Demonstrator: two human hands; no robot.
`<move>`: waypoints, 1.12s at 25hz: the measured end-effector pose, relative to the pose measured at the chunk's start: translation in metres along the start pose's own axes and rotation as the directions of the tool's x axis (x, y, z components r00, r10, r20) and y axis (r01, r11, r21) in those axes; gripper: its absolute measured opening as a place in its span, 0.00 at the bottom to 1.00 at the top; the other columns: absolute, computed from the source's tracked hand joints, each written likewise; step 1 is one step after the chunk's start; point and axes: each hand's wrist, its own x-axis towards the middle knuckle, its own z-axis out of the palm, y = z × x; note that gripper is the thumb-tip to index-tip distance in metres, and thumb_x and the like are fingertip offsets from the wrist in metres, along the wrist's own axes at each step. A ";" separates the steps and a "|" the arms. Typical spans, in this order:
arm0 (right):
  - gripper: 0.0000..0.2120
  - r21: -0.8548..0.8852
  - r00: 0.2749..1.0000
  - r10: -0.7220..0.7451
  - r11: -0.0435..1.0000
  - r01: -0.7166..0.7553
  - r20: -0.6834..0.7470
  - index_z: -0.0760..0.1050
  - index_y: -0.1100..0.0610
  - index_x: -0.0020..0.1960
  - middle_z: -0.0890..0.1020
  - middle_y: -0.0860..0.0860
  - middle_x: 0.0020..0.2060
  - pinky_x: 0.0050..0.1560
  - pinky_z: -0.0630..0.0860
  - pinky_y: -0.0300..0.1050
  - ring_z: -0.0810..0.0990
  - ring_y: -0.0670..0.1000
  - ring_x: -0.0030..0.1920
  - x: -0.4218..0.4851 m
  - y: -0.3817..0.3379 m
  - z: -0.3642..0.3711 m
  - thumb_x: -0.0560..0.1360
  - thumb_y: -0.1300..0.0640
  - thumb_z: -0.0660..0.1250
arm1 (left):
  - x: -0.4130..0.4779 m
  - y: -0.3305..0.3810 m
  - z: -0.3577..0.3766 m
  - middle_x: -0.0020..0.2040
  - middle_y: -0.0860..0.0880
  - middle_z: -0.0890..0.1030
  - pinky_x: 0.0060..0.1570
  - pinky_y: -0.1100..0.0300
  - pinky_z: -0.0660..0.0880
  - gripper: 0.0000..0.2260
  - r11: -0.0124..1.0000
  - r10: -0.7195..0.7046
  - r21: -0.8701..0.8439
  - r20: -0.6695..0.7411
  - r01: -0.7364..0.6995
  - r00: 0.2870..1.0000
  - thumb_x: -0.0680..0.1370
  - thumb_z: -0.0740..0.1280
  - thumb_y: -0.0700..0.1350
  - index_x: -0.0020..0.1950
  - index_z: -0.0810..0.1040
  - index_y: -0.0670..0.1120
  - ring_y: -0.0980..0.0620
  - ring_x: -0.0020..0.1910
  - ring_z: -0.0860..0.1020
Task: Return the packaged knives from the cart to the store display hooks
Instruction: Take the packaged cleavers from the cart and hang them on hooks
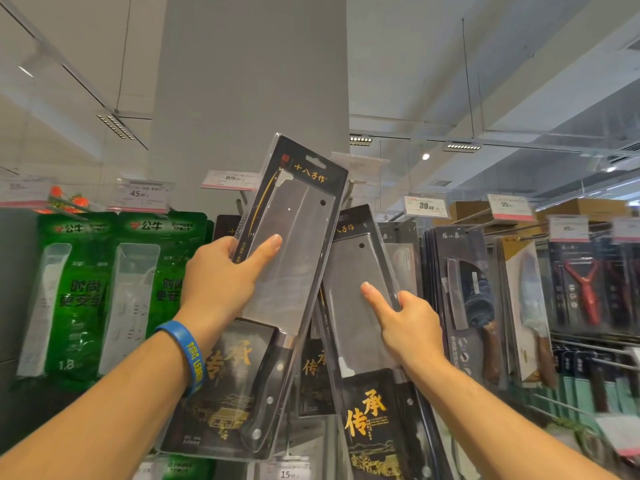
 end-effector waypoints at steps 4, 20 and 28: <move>0.32 0.053 0.998 0.012 0.999 -0.008 -0.067 0.59 0.53 0.31 0.61 0.44 0.23 0.27 0.57 0.42 0.63 0.46 0.23 0.004 -0.003 -0.006 0.71 0.26 0.64 | 0.001 -0.003 0.003 0.28 0.49 0.70 0.29 0.55 0.66 0.30 1.000 0.006 0.024 -0.007 -0.006 1.000 0.69 0.65 0.73 0.32 0.69 0.45 0.52 0.27 0.67; 0.32 0.096 0.994 0.106 0.990 -0.104 -0.017 0.60 0.54 0.33 0.64 0.48 0.27 0.30 0.60 0.48 0.62 0.49 0.28 -0.002 0.017 0.008 0.72 0.26 0.63 | -0.001 -0.010 -0.003 0.24 0.57 0.70 0.29 0.61 0.63 0.26 1.000 -0.005 0.013 -0.040 0.006 0.999 0.68 0.66 0.74 0.30 0.68 0.52 0.61 0.25 0.69; 0.34 0.282 0.996 0.086 0.956 -0.086 0.014 0.63 0.55 0.32 0.69 0.47 0.25 0.31 0.64 0.48 0.65 0.46 0.26 0.006 0.009 0.005 0.68 0.23 0.64 | -0.002 -0.007 -0.002 0.29 0.55 0.65 0.30 0.55 0.62 0.29 0.999 0.017 0.036 -0.035 -0.016 0.999 0.69 0.64 0.74 0.34 0.66 0.48 0.55 0.29 0.64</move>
